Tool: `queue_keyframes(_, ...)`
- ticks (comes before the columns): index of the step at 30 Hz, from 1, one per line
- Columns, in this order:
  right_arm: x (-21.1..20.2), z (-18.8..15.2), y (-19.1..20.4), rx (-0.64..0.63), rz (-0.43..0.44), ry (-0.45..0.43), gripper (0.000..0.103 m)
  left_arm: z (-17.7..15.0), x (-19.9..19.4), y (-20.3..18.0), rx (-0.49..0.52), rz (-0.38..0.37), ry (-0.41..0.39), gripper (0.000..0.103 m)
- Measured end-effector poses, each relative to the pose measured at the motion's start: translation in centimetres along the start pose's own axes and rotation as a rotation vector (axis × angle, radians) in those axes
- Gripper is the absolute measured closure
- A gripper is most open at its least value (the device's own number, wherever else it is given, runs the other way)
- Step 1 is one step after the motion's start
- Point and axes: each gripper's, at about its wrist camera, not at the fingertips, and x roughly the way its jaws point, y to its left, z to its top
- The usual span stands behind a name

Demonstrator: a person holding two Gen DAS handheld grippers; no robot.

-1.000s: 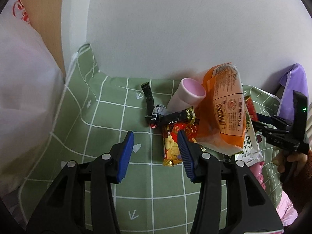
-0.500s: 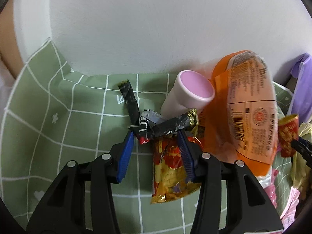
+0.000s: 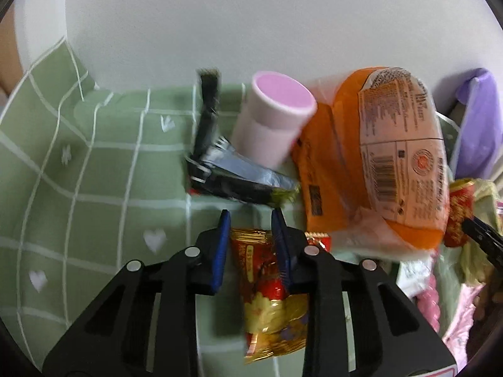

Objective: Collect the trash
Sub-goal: 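Grasp the black wrapper with the left tool while the right tool grasps the red paper cup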

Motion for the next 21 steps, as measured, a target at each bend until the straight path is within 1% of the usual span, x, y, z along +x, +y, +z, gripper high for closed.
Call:
queue_keyframes(2, -0.2, 0.0, 0.2, -0.004, 0.007, -0.011, 0.054, -0.8, -1.0, -0.1, -0.017, -0.041, 0.004, 0.077)
queue_keyframes(4, -0.7, -0.1, 0.5, -0.012, 0.013, -0.026, 0.054, -1.4, -2.1, 0.0, -0.033, -0.067, -0.008, 0.076)
queue_keyframes(6, -1.3, -0.2, 0.7, -0.019, 0.02, -0.037, 0.054, -1.9, -3.5, 0.4, -0.053, -0.086, -0.037, 0.069)
queue_keyframes(8, -1.8, -0.4, 1.0, -0.028, 0.021, -0.049, 0.054, -2.1, -4.8, 1.0, -0.06, -0.095, -0.077, 0.067)
queue_keyframes(10, -2.0, -0.7, 1.1, -0.032, 0.024, -0.056, 0.054, -2.1, -5.5, 1.1, -0.051, -0.08, -0.108, 0.066)
queue_keyframes(11, -2.1, -0.8, 1.0, -0.03, 0.025, -0.056, 0.054, -1.8, -5.8, 1.8, -0.046, -0.063, -0.114, 0.065)
queue_keyframes(16, -2.4, -1.2, 1.0, -0.023, 0.032, -0.053, 0.054, 1.2, -2.9, 1.5, -0.02, 0.014, -0.098, 0.065)
queue_keyframes(18, -2.8, -1.3, 1.2, -0.027, 0.032, -0.059, 0.054, 0.8, -2.8, 1.7, -0.021, 0.029, -0.099, 0.065)
queue_keyframes(21, -3.3, -1.4, 1.3, -0.036, 0.024, -0.066, 0.054, 2.3, -1.3, 2.1, -0.015, 0.068, -0.096, 0.064)
